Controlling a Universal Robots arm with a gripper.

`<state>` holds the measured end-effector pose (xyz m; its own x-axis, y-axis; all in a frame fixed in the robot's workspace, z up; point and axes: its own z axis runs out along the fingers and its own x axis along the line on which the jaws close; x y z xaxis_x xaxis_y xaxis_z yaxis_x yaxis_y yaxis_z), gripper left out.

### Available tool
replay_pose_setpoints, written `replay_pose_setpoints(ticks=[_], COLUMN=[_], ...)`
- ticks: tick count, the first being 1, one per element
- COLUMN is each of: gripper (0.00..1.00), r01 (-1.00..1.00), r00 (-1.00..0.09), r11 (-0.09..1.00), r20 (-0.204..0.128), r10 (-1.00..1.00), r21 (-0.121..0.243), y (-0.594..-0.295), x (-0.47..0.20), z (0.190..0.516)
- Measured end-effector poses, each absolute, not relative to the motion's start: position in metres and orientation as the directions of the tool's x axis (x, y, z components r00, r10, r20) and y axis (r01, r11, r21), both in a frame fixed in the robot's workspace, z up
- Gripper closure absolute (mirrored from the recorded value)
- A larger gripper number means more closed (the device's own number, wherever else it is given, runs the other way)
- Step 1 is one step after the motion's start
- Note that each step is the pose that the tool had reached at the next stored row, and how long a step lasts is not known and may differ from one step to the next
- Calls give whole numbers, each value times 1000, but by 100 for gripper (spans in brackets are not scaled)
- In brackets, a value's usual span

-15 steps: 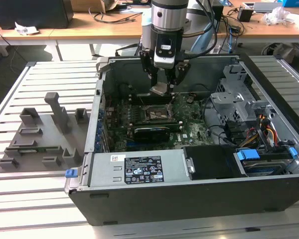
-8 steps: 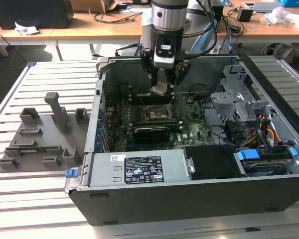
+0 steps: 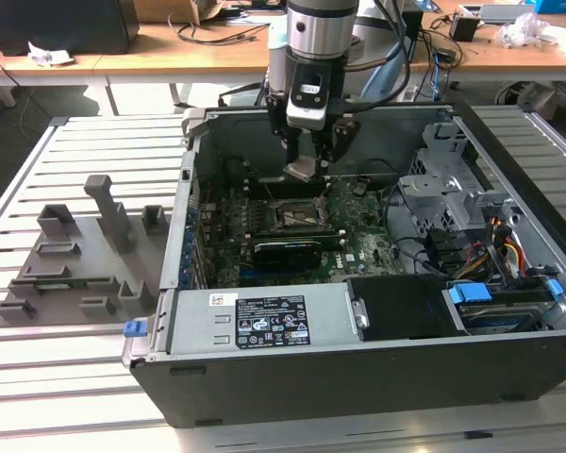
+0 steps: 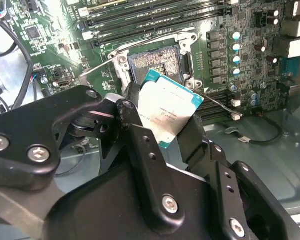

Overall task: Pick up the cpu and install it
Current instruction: 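Place the cpu into insertion slot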

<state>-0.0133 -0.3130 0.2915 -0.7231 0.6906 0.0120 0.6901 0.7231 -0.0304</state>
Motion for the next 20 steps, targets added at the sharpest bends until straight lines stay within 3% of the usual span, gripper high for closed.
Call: replay_pose_setpoints(ticks=[7, 20], gripper=[45, 45], r01=[730, 797], r00=[-683, -602], r11=[680, 600], r20=[-26, -27], r10=[730, 798], r21=[-68, -68], y=[-313, -313], x=[-13, -13], z=[291, 291])
